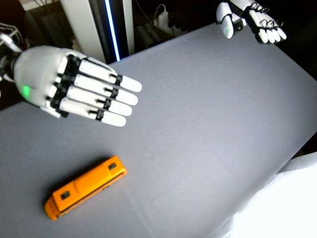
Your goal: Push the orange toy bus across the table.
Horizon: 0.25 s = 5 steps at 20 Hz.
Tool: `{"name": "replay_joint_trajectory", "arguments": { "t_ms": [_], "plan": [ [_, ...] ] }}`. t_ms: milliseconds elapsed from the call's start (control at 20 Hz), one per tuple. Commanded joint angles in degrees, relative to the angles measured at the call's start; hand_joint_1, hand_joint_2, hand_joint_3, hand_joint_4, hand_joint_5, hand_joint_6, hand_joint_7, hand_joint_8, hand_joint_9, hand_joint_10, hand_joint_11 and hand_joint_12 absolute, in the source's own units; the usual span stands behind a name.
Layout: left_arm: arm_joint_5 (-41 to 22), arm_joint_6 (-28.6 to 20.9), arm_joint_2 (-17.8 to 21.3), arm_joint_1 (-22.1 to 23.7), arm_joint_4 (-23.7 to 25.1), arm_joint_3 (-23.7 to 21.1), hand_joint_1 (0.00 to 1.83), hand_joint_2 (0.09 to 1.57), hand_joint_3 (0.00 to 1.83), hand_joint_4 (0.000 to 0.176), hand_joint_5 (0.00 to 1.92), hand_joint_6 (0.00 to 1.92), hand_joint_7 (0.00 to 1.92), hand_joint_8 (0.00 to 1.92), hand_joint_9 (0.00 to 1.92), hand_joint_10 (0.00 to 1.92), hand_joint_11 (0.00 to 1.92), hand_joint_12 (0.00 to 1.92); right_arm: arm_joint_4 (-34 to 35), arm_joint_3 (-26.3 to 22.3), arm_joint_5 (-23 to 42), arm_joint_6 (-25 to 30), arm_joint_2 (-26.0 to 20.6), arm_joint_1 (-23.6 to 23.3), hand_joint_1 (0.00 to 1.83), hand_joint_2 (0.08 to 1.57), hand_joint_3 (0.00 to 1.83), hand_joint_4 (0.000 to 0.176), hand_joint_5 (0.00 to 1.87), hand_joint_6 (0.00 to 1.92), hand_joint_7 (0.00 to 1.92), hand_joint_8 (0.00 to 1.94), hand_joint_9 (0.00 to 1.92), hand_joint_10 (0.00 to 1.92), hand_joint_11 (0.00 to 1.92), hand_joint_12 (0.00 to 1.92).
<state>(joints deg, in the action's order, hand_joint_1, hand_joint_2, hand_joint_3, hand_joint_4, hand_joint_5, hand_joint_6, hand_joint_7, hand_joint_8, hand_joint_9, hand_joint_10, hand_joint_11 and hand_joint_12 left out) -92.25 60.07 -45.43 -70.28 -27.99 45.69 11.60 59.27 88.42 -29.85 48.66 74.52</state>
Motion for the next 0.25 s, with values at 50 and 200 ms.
{"name": "replay_joint_trajectory", "arguments": {
  "t_ms": [50,200],
  "plan": [
    [-7.14,-0.58,0.18,0.34,2.71,-0.16,0.45,1.51,0.00,0.000,0.20,0.00,0.17,0.00,0.11,0.00,0.03,0.07,0.98,-0.06,7.81,0.36,-0.36,-0.40,0.72,1.38,0.00,0.000,0.44,0.00,0.41,0.00,0.28,0.00,0.17,0.02],
    [-7.15,-1.75,-0.11,0.34,3.31,-0.16,0.44,1.49,0.00,0.000,0.22,0.00,0.19,0.00,0.14,0.00,0.00,0.27,1.00,-0.39,8.73,0.36,-0.09,0.10,0.77,1.38,0.00,0.000,0.45,0.00,0.44,0.01,0.32,0.01,0.23,0.05]
  ]
}}
